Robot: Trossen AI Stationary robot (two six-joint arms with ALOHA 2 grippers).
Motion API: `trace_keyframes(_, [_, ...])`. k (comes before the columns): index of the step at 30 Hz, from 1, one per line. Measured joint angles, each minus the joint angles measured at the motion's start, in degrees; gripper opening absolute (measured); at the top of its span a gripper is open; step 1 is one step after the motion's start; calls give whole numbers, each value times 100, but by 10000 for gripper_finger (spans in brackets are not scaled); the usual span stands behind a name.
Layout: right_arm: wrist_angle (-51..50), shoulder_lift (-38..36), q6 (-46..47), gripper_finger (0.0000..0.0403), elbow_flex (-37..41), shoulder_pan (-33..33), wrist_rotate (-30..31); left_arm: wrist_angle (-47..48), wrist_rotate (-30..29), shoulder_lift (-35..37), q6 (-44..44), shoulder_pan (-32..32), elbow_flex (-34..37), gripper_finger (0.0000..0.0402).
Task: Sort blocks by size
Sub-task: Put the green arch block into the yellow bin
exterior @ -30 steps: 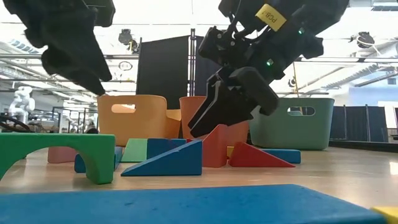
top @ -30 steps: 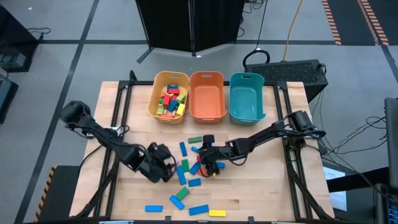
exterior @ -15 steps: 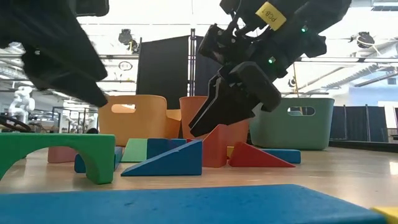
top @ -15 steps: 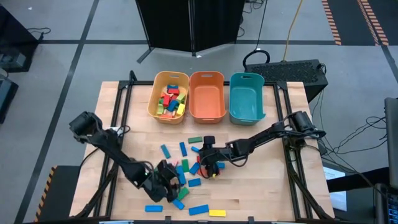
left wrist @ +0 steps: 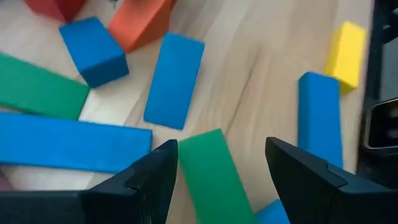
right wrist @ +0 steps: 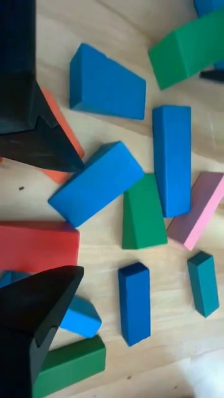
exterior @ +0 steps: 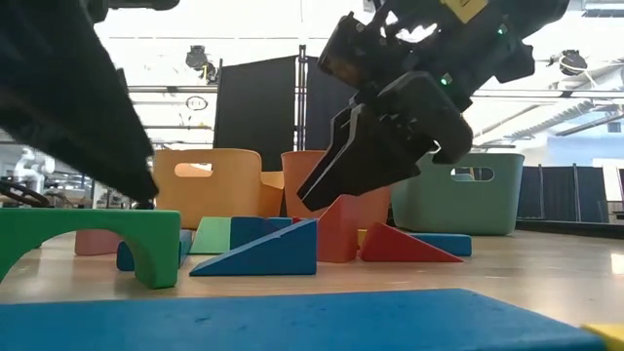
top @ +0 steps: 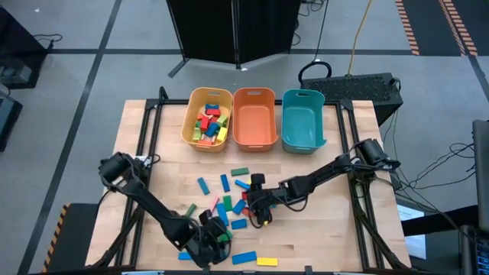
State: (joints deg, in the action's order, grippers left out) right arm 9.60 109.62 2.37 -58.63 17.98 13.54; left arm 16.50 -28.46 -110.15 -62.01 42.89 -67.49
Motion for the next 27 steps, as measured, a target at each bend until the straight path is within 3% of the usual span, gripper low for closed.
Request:
trace_keyframes(5, [43, -2, -33, 247, 0, 13, 8, 459, 151, -136, -219, 0, -141, 244])
trace_keyframes(27, [99, -4, -109, 247, 0, -14, 14, 489, 478, -490, -368, 42, -163, 244])
